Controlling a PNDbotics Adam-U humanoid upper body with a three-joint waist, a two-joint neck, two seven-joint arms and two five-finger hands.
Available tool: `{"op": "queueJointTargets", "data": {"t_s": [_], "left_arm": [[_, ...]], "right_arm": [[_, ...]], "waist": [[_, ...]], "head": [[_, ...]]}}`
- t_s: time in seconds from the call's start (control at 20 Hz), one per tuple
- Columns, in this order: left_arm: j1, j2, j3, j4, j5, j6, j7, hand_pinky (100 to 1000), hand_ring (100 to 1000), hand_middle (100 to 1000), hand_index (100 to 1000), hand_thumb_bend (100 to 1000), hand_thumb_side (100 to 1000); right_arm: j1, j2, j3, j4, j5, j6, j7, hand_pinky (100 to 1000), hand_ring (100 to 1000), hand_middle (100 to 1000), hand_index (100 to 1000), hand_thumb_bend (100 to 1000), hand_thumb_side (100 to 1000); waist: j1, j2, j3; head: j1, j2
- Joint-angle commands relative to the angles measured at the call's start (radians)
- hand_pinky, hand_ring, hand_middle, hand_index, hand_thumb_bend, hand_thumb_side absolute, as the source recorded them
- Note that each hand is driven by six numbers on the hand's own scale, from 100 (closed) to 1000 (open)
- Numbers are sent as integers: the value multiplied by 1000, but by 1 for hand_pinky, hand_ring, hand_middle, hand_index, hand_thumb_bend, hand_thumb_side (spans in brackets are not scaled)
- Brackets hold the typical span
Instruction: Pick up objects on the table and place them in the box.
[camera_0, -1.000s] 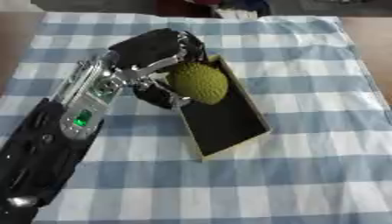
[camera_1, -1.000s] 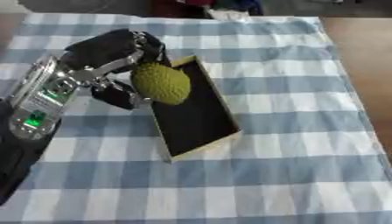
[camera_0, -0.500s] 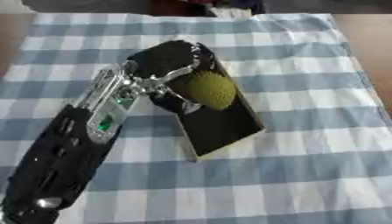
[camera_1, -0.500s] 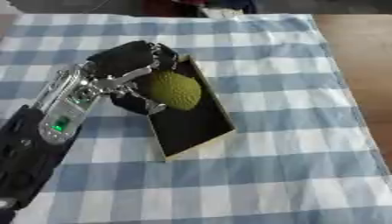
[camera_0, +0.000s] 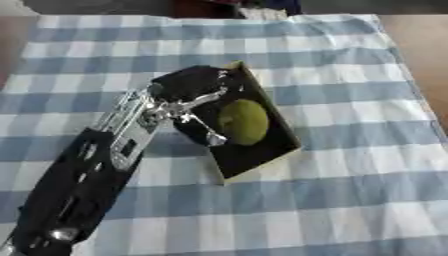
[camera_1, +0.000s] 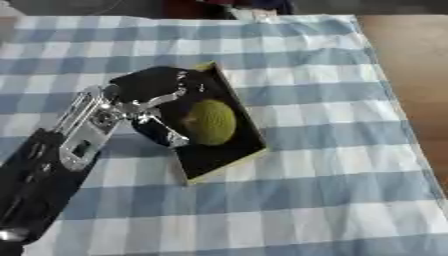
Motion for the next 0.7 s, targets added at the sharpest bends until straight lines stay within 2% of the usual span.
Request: {"op": "queueJointTargets", "data": {"t_s": [0.05,0.15,0.25,0.3,0.45,0.7], "left_arm": [[-7,11,29,-53,19,6,24,770,804,821,912,448,369],[0,20,47,-90,42,21,47,756,790,808,895,436,358],[8,31,69,-136,63,43,78,733,769,786,870,386,320],[13,35,81,-161,81,60,100,716,754,771,852,348,294],[35,64,122,-244,167,125,177,681,717,738,810,311,271],[113,176,230,-411,355,233,321,652,684,707,769,302,257]], "right_arm": [[-6,-17,-10,-16,-3,-2,0,790,645,621,679,100,591],[-4,-17,-10,-16,-3,-1,-1,790,645,621,679,100,591],[-3,-17,-11,-16,-3,-1,-2,790,645,621,679,100,591],[-2,-17,-12,-16,-2,-1,-2,790,645,621,679,100,590],[1,-19,-15,-16,-1,-2,-5,790,645,621,679,100,589],[6,-26,-24,-16,5,-4,-16,790,645,621,679,101,586]], "waist": [[-1,-21,2],[-1,-21,4],[-2,-22,6],[-3,-22,7],[-3,-23,11],[-1,-23,22]], "head": [[-5,-7],[-7,-8],[-9,-8],[-10,-8],[-15,-8],[-32,-6]]}}
